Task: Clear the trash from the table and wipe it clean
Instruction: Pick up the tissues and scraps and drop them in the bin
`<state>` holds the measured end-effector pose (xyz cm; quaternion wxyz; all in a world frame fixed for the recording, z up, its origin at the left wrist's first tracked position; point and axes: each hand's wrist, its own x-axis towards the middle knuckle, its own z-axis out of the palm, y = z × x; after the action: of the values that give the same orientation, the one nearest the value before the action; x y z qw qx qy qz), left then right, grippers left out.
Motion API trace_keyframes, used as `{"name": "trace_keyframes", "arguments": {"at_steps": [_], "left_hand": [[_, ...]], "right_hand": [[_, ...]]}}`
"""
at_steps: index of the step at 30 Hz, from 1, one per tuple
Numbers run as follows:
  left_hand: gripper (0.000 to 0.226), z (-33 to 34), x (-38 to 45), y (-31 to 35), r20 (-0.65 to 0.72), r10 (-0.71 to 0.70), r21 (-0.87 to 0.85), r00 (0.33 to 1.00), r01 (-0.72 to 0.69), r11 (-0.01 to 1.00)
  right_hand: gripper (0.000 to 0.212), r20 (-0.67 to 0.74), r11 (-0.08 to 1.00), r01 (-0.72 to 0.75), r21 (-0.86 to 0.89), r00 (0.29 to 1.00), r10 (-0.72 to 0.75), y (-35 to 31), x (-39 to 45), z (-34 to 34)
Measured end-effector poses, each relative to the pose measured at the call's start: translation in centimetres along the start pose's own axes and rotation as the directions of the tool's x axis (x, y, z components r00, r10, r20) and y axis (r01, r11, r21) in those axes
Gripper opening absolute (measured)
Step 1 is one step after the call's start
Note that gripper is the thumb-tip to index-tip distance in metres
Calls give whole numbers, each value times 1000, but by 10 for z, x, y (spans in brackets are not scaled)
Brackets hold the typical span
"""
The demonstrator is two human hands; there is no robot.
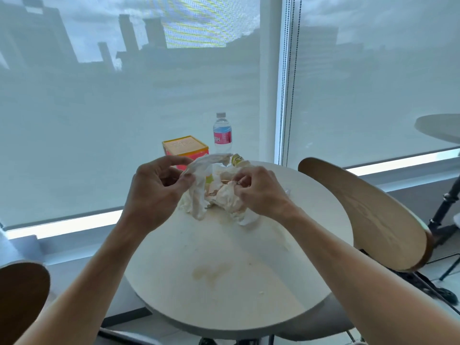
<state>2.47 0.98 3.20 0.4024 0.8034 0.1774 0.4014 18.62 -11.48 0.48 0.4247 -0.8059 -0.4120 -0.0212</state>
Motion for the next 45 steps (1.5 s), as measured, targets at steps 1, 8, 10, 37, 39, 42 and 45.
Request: {"name": "trace_keyframes", "arguments": {"at_steps": [1,8,10,37,39,42,45], "left_hand": [[18,1,-2,0,-4,-6,0,1000,6,1000],[20,16,-22,13,-40,-43,-12,998,43,999],[20,22,-31,21,-50,-45,-30,998,44,999],[19,171,-207,129,227,-45,-214,973,95,972],[19,182,-220,128,238,-60,-206,969,111,972],[17,196,-237,123,256,-103,-194,961,155,969],[18,208,-252,114,283,-151,-179,947,207,962]], "right_hand": [[15,-11,999,-4,39,1000,4,-2,-1,-5],[10,-65,978,45,205,997,-32,-13,-25,-57],[8,-79,973,62,223,996,-46,-14,-36,-72],[7,83,959,-260,110,964,251,153,-270,-205],[6,117,952,-291,91,953,280,166,-284,-200],[11,189,936,-343,75,927,325,181,-301,-189],[26,308,919,-389,66,884,352,190,-311,-182]]}}
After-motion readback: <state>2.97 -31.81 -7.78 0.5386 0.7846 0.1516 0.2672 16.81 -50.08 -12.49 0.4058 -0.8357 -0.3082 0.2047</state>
